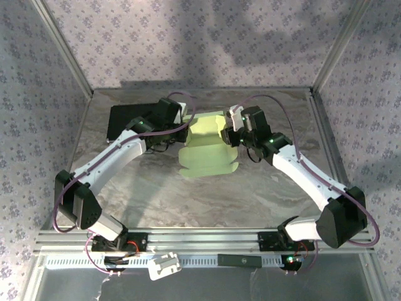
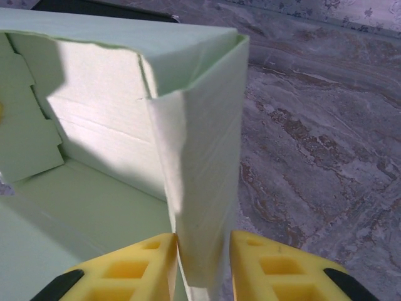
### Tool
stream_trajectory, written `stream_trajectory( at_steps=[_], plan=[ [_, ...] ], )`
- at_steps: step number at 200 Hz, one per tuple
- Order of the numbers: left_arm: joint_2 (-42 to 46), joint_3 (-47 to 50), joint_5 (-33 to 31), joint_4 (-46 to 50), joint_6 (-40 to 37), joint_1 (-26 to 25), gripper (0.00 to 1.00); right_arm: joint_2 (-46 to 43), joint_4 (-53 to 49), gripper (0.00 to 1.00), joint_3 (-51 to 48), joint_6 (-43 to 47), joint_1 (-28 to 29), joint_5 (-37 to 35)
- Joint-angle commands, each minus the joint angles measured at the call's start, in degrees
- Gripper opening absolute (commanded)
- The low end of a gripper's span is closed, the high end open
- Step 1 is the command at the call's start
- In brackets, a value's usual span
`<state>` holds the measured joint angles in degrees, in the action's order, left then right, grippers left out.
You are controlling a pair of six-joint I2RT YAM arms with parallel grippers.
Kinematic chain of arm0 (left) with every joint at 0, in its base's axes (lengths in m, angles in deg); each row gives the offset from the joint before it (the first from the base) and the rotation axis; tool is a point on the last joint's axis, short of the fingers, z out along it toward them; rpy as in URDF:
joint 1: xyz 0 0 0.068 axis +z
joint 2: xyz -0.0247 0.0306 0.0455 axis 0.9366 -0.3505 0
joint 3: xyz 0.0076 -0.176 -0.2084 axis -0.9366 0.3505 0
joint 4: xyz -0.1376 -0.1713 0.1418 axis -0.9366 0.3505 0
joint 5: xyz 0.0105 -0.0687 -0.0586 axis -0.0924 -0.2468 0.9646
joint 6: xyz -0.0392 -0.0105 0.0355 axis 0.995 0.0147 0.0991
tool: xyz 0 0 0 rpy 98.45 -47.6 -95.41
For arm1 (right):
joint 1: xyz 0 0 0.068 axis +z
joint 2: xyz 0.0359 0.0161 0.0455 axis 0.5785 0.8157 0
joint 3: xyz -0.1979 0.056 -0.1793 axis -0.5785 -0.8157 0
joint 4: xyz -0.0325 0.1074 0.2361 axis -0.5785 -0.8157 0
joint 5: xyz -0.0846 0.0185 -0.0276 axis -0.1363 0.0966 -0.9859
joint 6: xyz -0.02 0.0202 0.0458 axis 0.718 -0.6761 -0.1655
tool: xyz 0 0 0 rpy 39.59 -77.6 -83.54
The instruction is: Fold the paper box
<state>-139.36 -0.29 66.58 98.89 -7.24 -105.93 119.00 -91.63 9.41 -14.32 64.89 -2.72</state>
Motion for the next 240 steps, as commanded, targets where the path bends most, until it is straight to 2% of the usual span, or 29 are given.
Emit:
stream_trajectory(
  at_steps=[1,41,69,101,123,162,175,240],
  plan=[
    [-0.46,-2.40,0.29,0.83,-0.52,-0.28,0.00,0.20,-0.39,0.27,-0.62,1.11,-0.80,1.73],
    [-0.60,-2.67,0.56,0.79,-0.69,-0.46,0.00,2.74,-0.79,0.26,1.17,1.36,-0.39,1.85],
    [-0.54,-2.98,0.50,0.86,-0.69,-0.49,0.00,4.72,-1.52,0.18,2.49,1.06,0.45,-2.70],
    [-0.94,-3.32,0.68,1.08,-0.78,-0.71,0.00,5.99,-2.17,0.10,3.80,-0.92,3.38,-12.51],
    [-1.33,-3.38,0.46,1.09,-0.71,-0.95,0.00,7.58,-3.15,0.00,4.35,-1.46,7.29,-21.47],
    [-1.55,-3.56,0.03,1.27,-0.35,-1.10,0.00,9.97,-5.86,0.00,7.49,-6.16,13.55,-40.84],
    [-1.45,-3.58,0.03,1.35,-0.38,-1.18,0.00,10.02,-6.19,0.00,7.40,-6.96,14.87,-44.71],
    [-0.80,-3.38,0.11,1.34,-0.49,-1.20,0.00,10.33,-6.34,0.00,9.75,-4.17,13.06,-37.89]
  ],
)
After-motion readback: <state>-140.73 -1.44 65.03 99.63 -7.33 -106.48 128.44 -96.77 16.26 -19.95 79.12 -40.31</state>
